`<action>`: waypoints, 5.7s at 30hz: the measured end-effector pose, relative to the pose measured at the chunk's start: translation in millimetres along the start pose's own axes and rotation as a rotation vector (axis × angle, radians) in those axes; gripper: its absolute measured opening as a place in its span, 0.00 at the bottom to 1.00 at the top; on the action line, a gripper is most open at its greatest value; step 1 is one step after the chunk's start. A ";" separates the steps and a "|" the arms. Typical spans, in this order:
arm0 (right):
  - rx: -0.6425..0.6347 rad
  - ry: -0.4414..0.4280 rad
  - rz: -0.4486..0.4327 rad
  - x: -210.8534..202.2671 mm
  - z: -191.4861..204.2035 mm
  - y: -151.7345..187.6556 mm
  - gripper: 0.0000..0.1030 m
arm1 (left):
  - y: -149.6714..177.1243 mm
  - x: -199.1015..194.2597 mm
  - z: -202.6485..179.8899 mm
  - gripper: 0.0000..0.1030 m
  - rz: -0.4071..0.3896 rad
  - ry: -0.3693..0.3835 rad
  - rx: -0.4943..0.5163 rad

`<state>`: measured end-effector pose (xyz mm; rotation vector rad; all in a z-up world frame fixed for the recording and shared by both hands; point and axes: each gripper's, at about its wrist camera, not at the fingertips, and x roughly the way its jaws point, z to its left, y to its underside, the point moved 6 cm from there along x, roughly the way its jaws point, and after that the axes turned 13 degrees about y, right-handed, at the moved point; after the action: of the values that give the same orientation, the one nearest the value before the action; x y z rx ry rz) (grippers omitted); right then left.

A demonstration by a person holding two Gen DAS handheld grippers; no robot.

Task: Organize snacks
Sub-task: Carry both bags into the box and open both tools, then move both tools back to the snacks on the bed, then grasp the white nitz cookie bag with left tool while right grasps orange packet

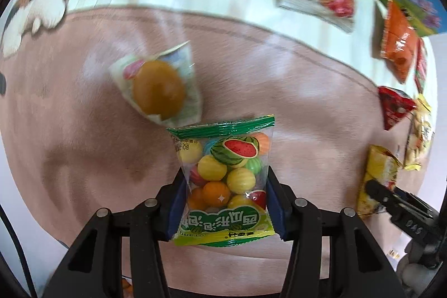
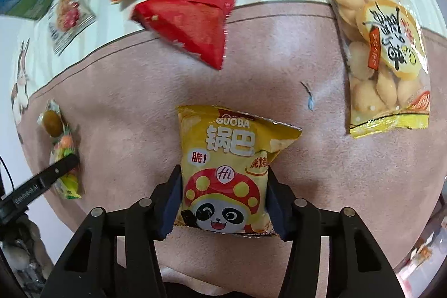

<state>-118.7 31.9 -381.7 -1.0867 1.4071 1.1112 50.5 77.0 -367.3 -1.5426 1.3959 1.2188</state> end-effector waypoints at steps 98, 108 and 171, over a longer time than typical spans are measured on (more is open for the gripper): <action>0.003 -0.030 -0.682 -307.3 27.4 -159.9 0.84 | -144.1 -242.5 -141.3 0.52 -0.534 0.037 0.395; 0.021 -0.068 -0.672 -310.0 18.1 -123.6 0.89 | -114.4 -247.8 -137.0 0.52 -0.555 0.066 0.358; -0.027 0.061 -0.175 -44.2 46.1 -138.0 0.66 | -127.8 10.3 -72.7 0.53 -0.037 0.025 0.163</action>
<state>28.8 55.9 -353.4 -1.2472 1.3193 0.9810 188.7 26.1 -366.1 -1.4684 1.4392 1.0405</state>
